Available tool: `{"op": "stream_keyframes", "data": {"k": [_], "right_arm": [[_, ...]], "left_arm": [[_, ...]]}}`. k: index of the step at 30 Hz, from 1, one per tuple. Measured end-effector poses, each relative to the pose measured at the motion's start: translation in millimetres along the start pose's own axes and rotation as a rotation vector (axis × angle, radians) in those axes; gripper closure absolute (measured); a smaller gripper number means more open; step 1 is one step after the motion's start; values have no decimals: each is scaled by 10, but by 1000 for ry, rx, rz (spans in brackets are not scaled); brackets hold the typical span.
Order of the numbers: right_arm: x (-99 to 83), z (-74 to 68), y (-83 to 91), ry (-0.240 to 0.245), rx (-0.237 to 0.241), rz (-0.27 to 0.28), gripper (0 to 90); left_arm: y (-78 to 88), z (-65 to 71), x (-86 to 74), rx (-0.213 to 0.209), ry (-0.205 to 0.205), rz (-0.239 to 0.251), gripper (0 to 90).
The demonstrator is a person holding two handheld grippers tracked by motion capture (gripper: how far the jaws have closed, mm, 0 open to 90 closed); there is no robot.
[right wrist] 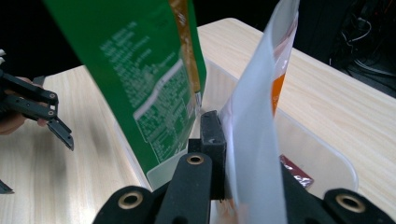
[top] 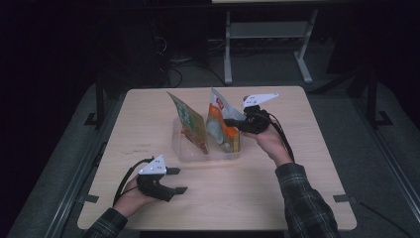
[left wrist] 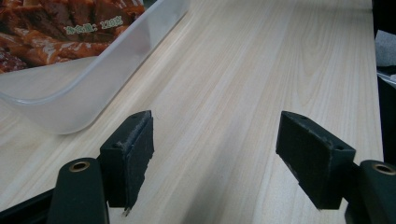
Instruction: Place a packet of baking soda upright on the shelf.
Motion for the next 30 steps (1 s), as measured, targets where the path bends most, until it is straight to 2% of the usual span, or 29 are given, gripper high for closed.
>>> {"op": "stream_keyframes", "data": {"k": [8, 12, 21, 25, 30], "right_arm": [[-25, 28, -9, -18, -11, 4, 884], [-25, 33, -6, -18, -22, 9, 849], [28, 8, 72, 1, -49, 28, 602], [30, -11, 113, -1, -85, 26, 444], [7, -36, 207, -22, -86, 26, 335]], "left_arm": [[-17, 9, -7, -6, 6, -7, 271], [-28, 16, -11, -10, 6, -13, 267], [-41, 21, -17, -11, -4, -19, 255], [-51, 16, -27, -16, -18, -26, 245], [-50, -3, -31, -18, -17, -26, 220]]}}
Point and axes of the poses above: each handheld gripper's, and its own axes: y roughly backward along the jaws, x roughly out of its top, z roughly to its right, the point moved 2 cm from there along -y, roughly forward along the jaws, and after that the axes turned 6 degrees about z, right-handed, at the moved point
